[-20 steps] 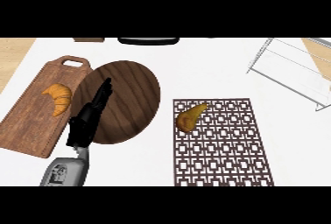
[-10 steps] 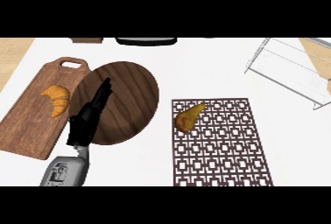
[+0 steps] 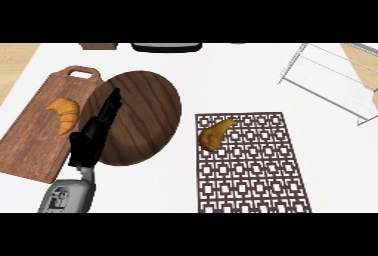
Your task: Pick the bell pepper from the placemat and place it in the tiered shelf
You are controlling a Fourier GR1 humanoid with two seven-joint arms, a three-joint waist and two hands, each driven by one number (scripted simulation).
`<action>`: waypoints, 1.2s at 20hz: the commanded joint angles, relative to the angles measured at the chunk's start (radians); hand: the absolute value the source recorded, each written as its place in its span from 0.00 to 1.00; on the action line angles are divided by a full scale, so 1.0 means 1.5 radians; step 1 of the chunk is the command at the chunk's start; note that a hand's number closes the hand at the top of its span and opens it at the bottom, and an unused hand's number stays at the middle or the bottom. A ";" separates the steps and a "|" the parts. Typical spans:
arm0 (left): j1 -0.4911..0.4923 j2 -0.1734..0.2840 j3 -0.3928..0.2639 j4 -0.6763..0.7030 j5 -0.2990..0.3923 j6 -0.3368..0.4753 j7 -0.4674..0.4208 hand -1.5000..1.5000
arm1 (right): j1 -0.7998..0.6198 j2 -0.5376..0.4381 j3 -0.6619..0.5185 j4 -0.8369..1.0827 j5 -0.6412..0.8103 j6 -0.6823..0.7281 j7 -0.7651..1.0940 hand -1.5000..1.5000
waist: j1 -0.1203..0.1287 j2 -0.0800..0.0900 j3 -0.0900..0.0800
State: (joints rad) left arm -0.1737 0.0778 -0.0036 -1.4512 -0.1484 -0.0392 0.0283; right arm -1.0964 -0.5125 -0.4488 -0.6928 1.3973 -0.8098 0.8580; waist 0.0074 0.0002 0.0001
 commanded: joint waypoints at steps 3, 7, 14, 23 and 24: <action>-0.004 -0.003 -0.002 -0.016 0.008 -0.007 0.018 0.50 | -0.013 -0.005 0.001 -0.037 -0.082 0.011 -0.037 0.00 | 0.000 0.000 0.000; 0.008 -0.020 -0.020 -0.013 -0.020 0.019 0.013 0.50 | -0.005 0.000 -0.005 -0.117 -0.103 -0.025 -0.028 0.00 | -0.008 -0.002 0.000; 0.043 -0.009 -0.004 -0.015 -0.005 0.009 -0.013 0.50 | 0.018 -0.048 -0.055 -0.276 -0.076 -0.001 0.049 0.00 | -0.021 -0.008 -0.001; 0.041 0.000 0.020 -0.003 0.000 0.017 -0.023 0.50 | 0.160 -0.033 -0.114 -0.561 -0.108 0.291 0.192 0.00 | -0.056 -0.018 -0.002; 0.052 0.008 0.024 -0.024 0.005 0.012 0.005 0.50 | 0.194 -0.033 -0.129 -0.607 -0.135 0.309 0.185 0.00 | -0.057 -0.021 -0.001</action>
State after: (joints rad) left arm -0.1123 0.0877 0.0254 -1.4718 -0.1446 -0.0246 0.0168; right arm -0.9073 -0.5687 -0.6112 -1.4180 1.2322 -0.5292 1.0512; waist -0.0591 -0.0236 -0.0015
